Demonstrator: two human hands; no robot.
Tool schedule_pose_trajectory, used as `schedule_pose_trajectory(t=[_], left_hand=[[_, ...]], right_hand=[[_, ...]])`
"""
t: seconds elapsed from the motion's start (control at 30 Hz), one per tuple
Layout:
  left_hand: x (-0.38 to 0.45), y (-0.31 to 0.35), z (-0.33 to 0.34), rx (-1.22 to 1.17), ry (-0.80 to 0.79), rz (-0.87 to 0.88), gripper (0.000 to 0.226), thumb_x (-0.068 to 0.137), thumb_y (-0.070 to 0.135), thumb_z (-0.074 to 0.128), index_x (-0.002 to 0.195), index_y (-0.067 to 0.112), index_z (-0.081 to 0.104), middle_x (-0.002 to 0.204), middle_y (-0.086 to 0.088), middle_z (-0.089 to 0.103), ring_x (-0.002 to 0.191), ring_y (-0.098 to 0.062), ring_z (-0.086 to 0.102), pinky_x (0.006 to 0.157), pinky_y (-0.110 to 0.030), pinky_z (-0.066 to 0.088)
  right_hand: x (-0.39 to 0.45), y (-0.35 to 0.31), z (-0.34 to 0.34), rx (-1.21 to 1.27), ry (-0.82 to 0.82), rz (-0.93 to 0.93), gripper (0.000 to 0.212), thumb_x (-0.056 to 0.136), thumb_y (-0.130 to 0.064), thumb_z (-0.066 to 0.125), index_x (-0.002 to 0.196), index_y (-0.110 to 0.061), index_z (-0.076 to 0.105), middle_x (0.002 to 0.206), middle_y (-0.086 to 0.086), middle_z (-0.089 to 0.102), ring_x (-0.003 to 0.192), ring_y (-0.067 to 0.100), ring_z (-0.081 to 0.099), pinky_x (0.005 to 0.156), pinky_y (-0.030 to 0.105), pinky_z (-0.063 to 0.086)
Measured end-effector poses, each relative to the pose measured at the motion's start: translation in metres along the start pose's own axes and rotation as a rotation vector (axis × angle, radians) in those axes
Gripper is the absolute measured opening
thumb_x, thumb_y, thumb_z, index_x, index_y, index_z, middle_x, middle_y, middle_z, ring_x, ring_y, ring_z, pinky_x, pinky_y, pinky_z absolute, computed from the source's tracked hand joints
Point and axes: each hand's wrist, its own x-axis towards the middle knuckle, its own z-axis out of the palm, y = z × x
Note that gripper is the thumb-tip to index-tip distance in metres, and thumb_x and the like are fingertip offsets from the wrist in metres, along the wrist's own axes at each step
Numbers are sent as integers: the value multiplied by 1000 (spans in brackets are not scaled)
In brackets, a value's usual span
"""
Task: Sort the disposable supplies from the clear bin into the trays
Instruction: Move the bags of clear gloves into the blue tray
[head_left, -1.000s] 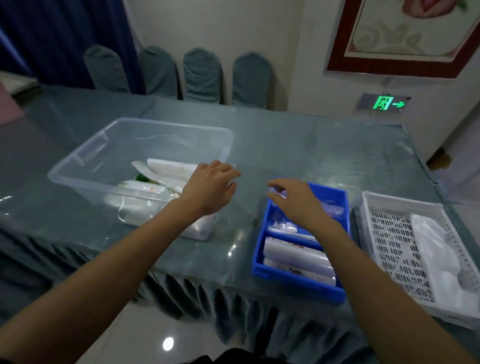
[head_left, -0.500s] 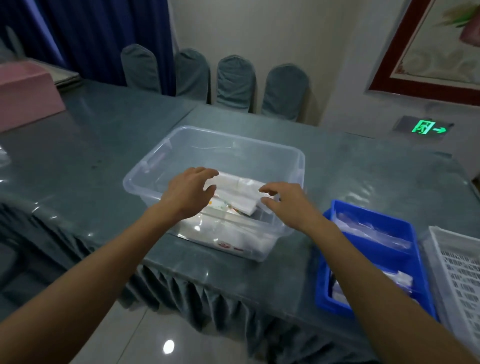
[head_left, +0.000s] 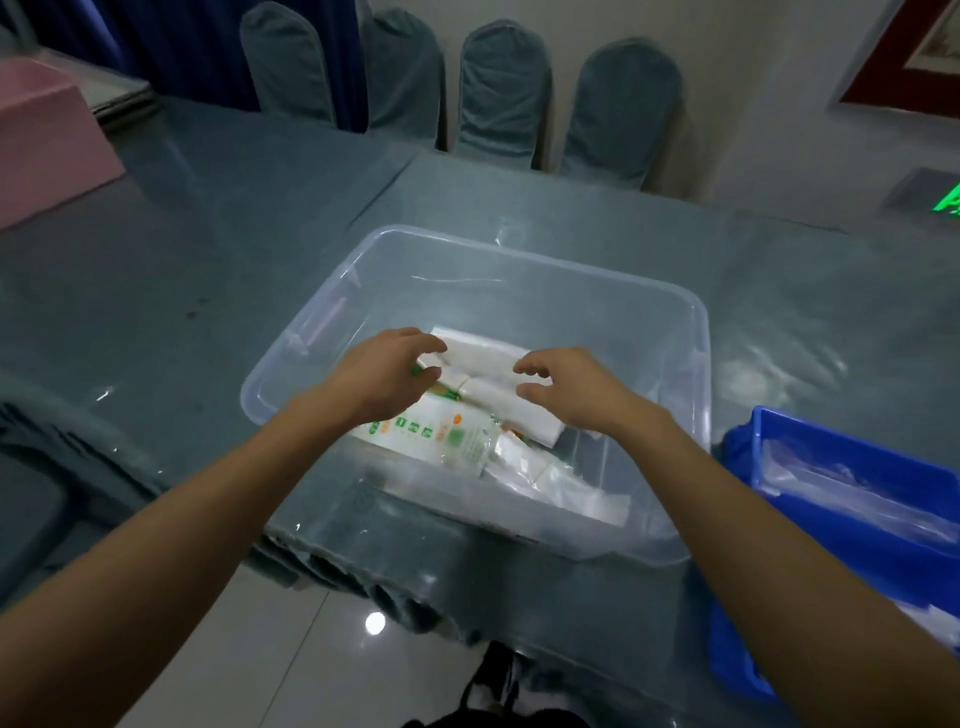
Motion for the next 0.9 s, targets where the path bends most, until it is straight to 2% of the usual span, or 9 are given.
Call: schedule_pose_trajectory(t=[0.13, 0.33, 0.47, 0.67, 0.77, 0.9], left_hand=[[30, -10, 7, 12, -78, 9, 35, 97, 38, 57, 130, 30, 61, 131, 5, 63, 110, -20, 61, 96, -44, 50], [69, -9, 23, 10, -175, 99, 37, 98, 39, 56, 133, 29, 61, 135, 5, 62, 117, -21, 58, 99, -39, 47], [97, -3, 37, 36, -266, 224, 36, 99, 41, 53, 133, 31, 59, 135, 8, 61, 120, -19, 56, 97, -39, 47], [122, 2, 50, -30, -345, 352, 36, 99, 38, 54, 134, 28, 60, 132, 4, 63, 117, -19, 58, 97, -40, 49], [122, -3, 56, -145, -405, 346, 35, 97, 37, 58, 130, 26, 63, 129, 4, 66, 108, -17, 63, 95, -41, 52], [120, -6, 58, -161, -394, 395, 36, 98, 37, 57, 131, 25, 63, 130, 4, 66, 109, -17, 63, 94, -38, 51]], right_hand=[[29, 4, 4, -57, -86, 26, 39, 95, -36, 61, 131, -22, 61, 130, 1, 63, 119, 22, 56, 99, 36, 46], [44, 11, 13, -70, -181, 123, 44, 91, -37, 64, 132, -22, 60, 128, 1, 64, 111, 21, 59, 96, 35, 48], [44, 24, 22, -111, -297, 245, 47, 91, -38, 65, 135, -23, 57, 129, 2, 61, 117, 21, 54, 93, 31, 44], [30, 29, 40, -155, -497, 395, 53, 96, -35, 60, 143, -15, 49, 146, 4, 48, 132, 24, 46, 102, 29, 37], [23, 32, 57, -197, -579, 437, 52, 95, -36, 61, 140, -12, 52, 144, 9, 50, 128, 28, 48, 101, 33, 40], [18, 36, 68, -150, -612, 493, 42, 90, -34, 67, 122, -7, 63, 125, 13, 62, 110, 31, 60, 92, 39, 49]])
